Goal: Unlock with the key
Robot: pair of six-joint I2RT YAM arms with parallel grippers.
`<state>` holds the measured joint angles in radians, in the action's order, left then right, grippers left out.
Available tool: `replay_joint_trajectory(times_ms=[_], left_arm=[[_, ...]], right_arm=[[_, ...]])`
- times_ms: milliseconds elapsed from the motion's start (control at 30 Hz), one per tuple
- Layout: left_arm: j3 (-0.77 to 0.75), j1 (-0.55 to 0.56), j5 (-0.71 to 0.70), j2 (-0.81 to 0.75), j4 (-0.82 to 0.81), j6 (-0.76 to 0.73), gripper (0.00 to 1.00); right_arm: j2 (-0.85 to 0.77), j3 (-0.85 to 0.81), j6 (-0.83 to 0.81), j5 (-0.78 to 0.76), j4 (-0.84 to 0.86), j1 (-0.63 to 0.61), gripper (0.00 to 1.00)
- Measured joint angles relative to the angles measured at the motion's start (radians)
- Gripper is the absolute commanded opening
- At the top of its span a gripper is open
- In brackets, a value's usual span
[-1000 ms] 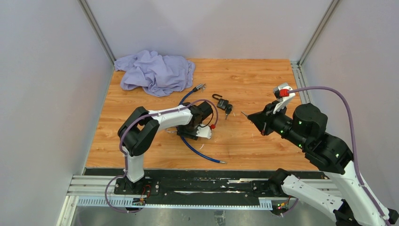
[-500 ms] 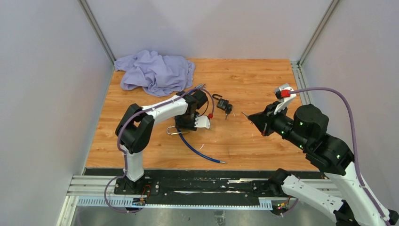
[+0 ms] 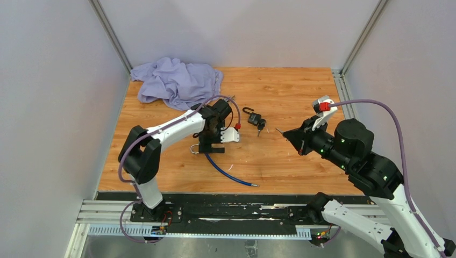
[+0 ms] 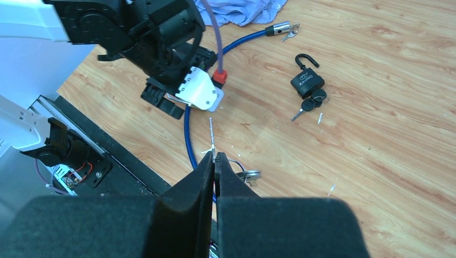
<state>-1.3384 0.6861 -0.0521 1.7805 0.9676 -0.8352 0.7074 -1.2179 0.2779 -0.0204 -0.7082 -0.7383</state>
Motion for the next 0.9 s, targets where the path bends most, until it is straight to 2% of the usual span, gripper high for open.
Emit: replay_joint_trajectory(times_ms=[233, 533, 800, 900], left_arm=[[0.119, 0.0, -0.071, -0.133, -0.023, -0.056, 0.98], [0.385, 0.0, -0.159, -0.2, -0.151, -0.192, 0.98], [0.417, 0.0, -0.193, -0.232, -0.309, -0.25, 0.98], [0.415, -0.002, -0.221, -0.255, -0.321, -0.262, 0.98]], right_arm=[[0.007, 0.0, 0.0, -0.007, 0.0, 0.0, 0.01], [0.003, 0.0, 0.0, -0.008, 0.0, 0.0, 0.01], [0.002, 0.01, 0.002, -0.008, 0.0, 0.0, 0.01], [-0.002, 0.014, 0.002, -0.008, 0.0, 0.0, 0.01]])
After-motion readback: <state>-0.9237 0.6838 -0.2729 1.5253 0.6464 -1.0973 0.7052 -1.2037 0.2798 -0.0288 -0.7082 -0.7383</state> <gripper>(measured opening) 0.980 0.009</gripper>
